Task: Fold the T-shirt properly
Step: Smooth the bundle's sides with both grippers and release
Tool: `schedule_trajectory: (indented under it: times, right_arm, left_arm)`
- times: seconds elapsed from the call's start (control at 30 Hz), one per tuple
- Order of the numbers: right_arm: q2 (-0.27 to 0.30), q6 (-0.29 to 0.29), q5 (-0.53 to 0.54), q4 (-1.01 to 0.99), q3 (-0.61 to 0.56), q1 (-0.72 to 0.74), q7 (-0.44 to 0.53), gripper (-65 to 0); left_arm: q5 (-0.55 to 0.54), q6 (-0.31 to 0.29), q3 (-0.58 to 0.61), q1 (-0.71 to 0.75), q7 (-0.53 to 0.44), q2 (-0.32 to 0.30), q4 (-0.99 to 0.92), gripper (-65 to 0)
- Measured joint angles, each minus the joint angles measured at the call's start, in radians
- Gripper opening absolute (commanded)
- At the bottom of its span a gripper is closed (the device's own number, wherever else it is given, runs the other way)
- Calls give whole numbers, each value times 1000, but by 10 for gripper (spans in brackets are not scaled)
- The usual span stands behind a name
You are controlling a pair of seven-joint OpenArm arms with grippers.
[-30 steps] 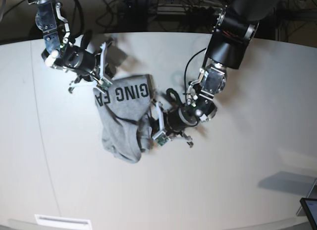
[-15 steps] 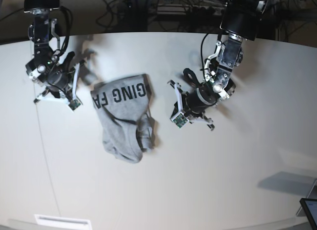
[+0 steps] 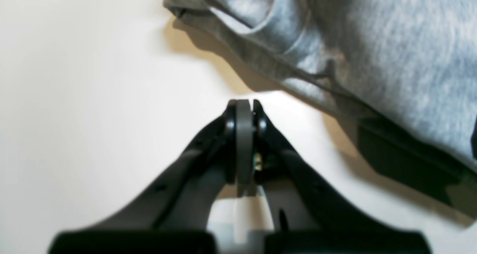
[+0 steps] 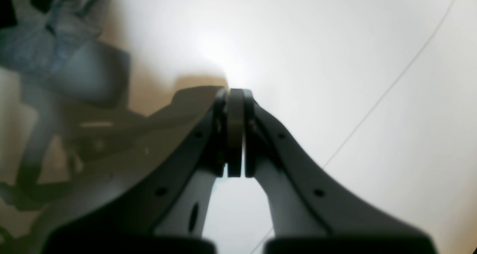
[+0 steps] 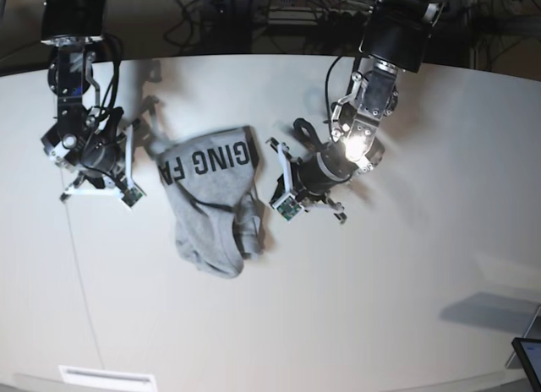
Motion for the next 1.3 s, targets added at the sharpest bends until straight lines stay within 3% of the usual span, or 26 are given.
schedule_trajectory:
  times: [0.43,0.83,1.07,1.2,1.3]
  right_arm:
    - [-18,-11,0,8,0,-61,10,-650]
    - [-20,0,-1,0,1,-35,99,-650]
    - [-23,4,3,0,-151,-1,104,-650]
    - [-24,-4,-2,0,-157,5,105,-650]
    - [-63,-6,-11,0,-150,-35,87,-650]
  left_arm:
    - [-1,3,-5,-60,-22,45,-101,-650]
    - [2,10,19,-71,-27,58,-118,-650]
    - [-4,10,14,-43,-39,57,-99,-650]
    - [-4,10,14,-43,-37,55,-98,-650]
    - [-4,10,14,-45,-34,56,-98,-650]
